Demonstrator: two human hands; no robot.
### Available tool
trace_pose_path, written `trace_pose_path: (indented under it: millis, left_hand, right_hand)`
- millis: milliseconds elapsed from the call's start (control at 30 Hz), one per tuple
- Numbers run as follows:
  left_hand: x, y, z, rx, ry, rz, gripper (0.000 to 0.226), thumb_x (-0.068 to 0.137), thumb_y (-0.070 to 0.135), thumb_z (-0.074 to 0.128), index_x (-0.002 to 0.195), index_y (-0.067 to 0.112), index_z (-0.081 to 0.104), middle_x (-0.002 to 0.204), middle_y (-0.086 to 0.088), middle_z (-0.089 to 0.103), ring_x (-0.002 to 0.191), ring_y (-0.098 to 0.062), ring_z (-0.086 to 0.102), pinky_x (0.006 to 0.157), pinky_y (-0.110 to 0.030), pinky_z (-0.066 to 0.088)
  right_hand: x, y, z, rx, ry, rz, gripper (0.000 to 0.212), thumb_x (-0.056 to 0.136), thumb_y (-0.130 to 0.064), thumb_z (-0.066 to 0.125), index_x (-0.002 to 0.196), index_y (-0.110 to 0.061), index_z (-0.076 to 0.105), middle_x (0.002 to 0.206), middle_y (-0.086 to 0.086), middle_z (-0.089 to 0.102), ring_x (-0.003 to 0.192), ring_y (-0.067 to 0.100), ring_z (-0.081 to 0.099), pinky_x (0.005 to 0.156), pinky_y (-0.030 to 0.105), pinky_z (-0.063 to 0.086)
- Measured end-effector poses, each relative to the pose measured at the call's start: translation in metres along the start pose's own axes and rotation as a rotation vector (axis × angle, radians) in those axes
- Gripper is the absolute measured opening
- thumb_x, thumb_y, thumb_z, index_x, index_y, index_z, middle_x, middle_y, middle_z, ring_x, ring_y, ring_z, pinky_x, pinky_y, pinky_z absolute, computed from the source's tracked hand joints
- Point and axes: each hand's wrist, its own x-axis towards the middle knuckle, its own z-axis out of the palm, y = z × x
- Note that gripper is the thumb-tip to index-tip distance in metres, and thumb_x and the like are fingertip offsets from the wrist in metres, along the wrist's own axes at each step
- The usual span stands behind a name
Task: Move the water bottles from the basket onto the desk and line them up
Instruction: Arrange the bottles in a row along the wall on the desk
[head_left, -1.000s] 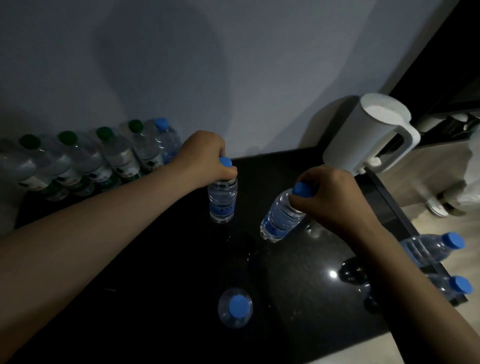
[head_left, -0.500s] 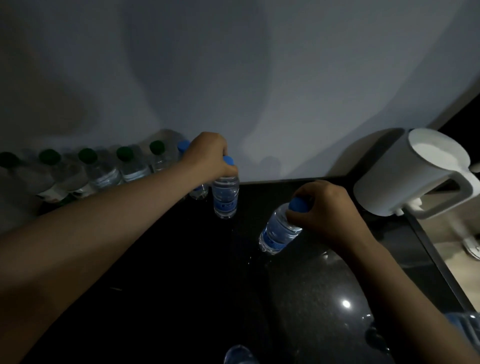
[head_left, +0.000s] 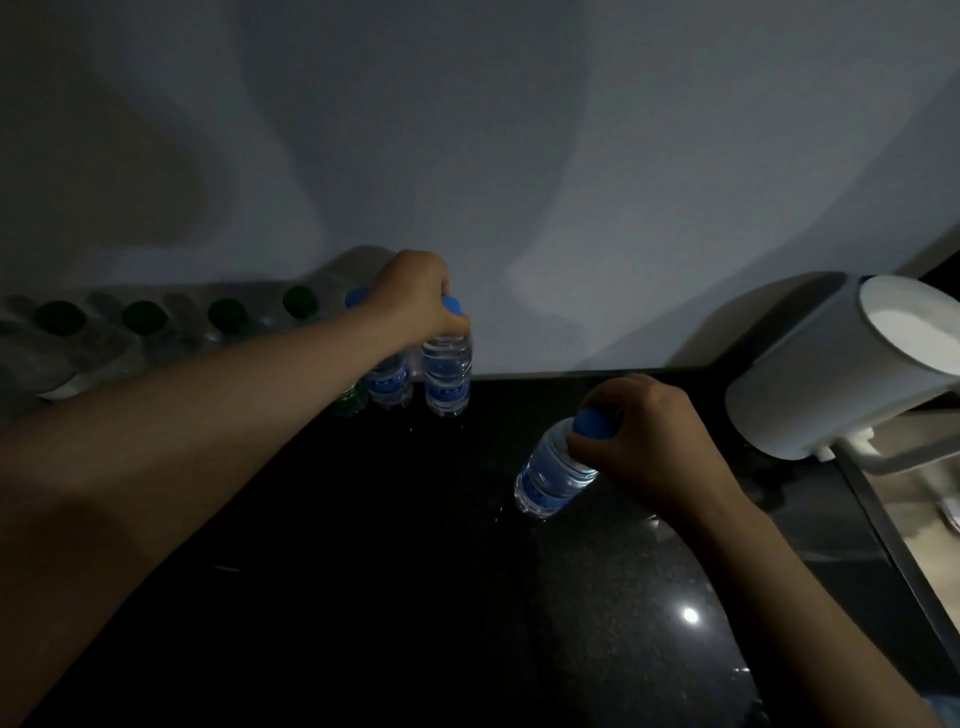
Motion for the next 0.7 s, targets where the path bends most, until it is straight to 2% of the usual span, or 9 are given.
trace_pose_path:
  millis: [100, 300, 467, 700]
  left_hand:
    - [0.005, -0.001, 0.001, -0.004, -0.006, 0.001, 0.033, 0.073, 0.022, 0.075, 0.081, -0.009, 0.064, 0.085, -0.026, 0.064, 0.069, -0.024, 0.052, 0.062, -0.034, 0.043]
    - [0.009, -0.006, 0.005, 0.011, -0.027, -0.018, 0.034, 0.075, 0.024, 0.075, 0.085, -0.007, 0.065, 0.092, -0.024, 0.066, 0.078, -0.03, 0.061, 0.064, -0.034, 0.044]
    - [0.009, -0.008, 0.008, -0.009, -0.009, -0.034, 0.035, 0.076, 0.022, 0.073, 0.089, -0.009, 0.064, 0.086, -0.02, 0.06, 0.074, -0.025, 0.052, 0.064, -0.033, 0.04]
    - [0.01, -0.012, 0.006, -0.002, 0.01, -0.031, 0.033, 0.076, 0.023, 0.074, 0.09, -0.005, 0.064, 0.097, -0.022, 0.065, 0.087, -0.032, 0.062, 0.073, -0.039, 0.051]
  right_hand:
    - [0.003, 0.002, 0.002, 0.009, 0.006, 0.005, 0.028, 0.074, -0.024, 0.076, 0.1, -0.015, 0.067, 0.098, -0.001, 0.06, 0.082, 0.011, 0.059, 0.071, 0.026, 0.055]
    - [0.006, 0.005, 0.006, -0.003, -0.003, 0.001, 0.027, 0.075, -0.025, 0.075, 0.099, -0.017, 0.067, 0.095, -0.004, 0.059, 0.08, 0.008, 0.058, 0.065, 0.014, 0.046]
    - [0.008, 0.005, 0.009, 0.006, -0.016, -0.003, 0.026, 0.074, -0.025, 0.075, 0.098, -0.018, 0.067, 0.095, -0.005, 0.059, 0.079, 0.006, 0.056, 0.064, 0.014, 0.046]
    - [0.012, 0.003, 0.012, 0.018, -0.038, 0.0, 0.029, 0.074, -0.026, 0.076, 0.1, -0.018, 0.066, 0.095, -0.005, 0.059, 0.08, 0.006, 0.057, 0.065, 0.015, 0.047]
